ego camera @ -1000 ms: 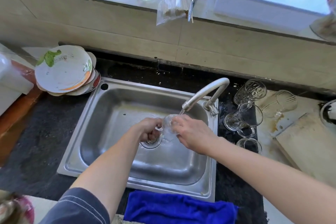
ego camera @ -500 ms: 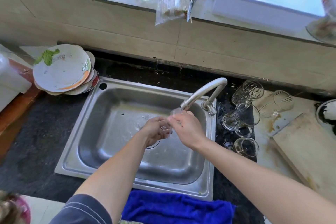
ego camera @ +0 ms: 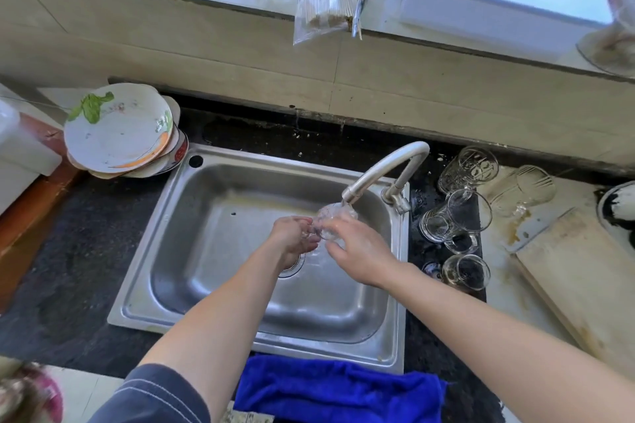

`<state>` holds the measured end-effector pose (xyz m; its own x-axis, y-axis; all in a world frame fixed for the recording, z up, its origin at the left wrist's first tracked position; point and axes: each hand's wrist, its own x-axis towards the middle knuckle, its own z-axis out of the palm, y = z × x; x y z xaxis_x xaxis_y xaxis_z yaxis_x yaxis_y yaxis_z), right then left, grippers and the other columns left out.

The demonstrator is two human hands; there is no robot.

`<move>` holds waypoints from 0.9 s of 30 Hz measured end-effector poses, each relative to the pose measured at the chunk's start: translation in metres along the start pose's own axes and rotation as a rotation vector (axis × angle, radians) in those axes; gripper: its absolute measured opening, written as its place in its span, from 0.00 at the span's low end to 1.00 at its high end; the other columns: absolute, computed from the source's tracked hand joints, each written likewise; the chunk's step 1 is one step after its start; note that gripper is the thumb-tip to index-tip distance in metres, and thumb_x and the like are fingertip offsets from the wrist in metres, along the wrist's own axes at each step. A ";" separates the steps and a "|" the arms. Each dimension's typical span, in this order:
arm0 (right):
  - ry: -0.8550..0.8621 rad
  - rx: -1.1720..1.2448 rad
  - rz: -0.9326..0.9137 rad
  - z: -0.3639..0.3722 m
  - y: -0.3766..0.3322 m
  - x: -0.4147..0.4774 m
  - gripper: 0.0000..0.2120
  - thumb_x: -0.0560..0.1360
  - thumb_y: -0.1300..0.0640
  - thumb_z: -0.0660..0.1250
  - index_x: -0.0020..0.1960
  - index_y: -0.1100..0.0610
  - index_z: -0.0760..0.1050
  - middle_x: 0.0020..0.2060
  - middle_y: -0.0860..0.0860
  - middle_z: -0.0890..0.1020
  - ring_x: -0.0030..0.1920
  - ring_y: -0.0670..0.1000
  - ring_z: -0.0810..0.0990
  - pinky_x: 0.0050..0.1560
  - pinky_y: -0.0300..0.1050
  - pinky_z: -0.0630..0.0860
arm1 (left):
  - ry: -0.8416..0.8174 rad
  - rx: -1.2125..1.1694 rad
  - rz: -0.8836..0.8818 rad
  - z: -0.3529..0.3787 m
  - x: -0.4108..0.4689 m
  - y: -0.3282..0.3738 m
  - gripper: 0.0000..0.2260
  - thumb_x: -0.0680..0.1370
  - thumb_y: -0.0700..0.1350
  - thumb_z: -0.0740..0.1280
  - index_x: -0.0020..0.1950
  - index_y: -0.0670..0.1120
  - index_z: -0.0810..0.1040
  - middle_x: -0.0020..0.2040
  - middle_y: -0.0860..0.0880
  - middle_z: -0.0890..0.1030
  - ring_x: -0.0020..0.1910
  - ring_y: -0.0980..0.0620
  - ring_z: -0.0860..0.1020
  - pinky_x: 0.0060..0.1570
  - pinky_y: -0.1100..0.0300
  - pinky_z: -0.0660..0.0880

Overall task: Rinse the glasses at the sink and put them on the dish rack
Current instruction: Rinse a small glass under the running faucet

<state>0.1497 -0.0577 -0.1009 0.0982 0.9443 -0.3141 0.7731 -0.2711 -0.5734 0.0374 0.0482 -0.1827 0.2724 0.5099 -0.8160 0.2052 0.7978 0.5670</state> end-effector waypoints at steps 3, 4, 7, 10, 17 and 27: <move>-0.075 -0.078 -0.063 0.000 0.005 -0.008 0.15 0.78 0.56 0.60 0.64 0.51 0.76 0.62 0.48 0.78 0.64 0.52 0.72 0.60 0.51 0.71 | 0.047 -0.012 0.010 -0.006 0.001 0.003 0.14 0.76 0.26 0.52 0.47 0.38 0.74 0.39 0.40 0.77 0.34 0.44 0.75 0.31 0.57 0.74; -0.098 -0.121 -0.066 -0.002 0.010 -0.010 0.15 0.79 0.56 0.60 0.64 0.51 0.76 0.63 0.48 0.77 0.65 0.51 0.71 0.60 0.51 0.71 | 0.062 0.002 0.021 -0.011 0.002 0.004 0.14 0.76 0.26 0.51 0.47 0.39 0.74 0.39 0.41 0.76 0.33 0.45 0.75 0.29 0.58 0.73; -0.063 -0.143 -0.021 0.000 0.011 -0.005 0.16 0.80 0.53 0.60 0.66 0.50 0.73 0.66 0.47 0.72 0.64 0.51 0.71 0.58 0.50 0.72 | 0.056 0.043 0.042 -0.008 -0.002 0.004 0.11 0.78 0.28 0.54 0.52 0.37 0.73 0.39 0.40 0.76 0.29 0.46 0.75 0.25 0.62 0.72; -0.019 -0.022 -0.043 0.009 0.001 0.000 0.13 0.80 0.48 0.61 0.60 0.52 0.77 0.59 0.48 0.77 0.58 0.51 0.75 0.55 0.51 0.73 | 0.072 0.031 0.061 -0.004 -0.005 0.008 0.10 0.79 0.29 0.55 0.53 0.36 0.74 0.37 0.41 0.76 0.28 0.47 0.76 0.26 0.61 0.72; 0.124 0.498 0.367 0.010 0.034 0.013 0.07 0.77 0.49 0.67 0.48 0.53 0.78 0.43 0.49 0.81 0.46 0.51 0.79 0.54 0.59 0.77 | 0.130 0.211 0.154 -0.022 -0.011 0.014 0.07 0.80 0.37 0.59 0.42 0.43 0.70 0.32 0.46 0.67 0.27 0.50 0.66 0.23 0.63 0.62; 0.257 0.168 0.314 0.016 0.022 0.031 0.23 0.81 0.42 0.47 0.45 0.52 0.76 0.42 0.50 0.78 0.47 0.56 0.75 0.46 0.51 0.70 | 0.258 0.742 0.473 -0.001 -0.053 0.027 0.08 0.79 0.42 0.55 0.49 0.40 0.72 0.44 0.48 0.73 0.46 0.46 0.71 0.49 0.52 0.69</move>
<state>0.1597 -0.0371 -0.1357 0.4813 0.8210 -0.3072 0.5698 -0.5593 -0.6020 0.0274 0.0434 -0.1245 0.2821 0.8577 -0.4298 0.7013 0.1214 0.7025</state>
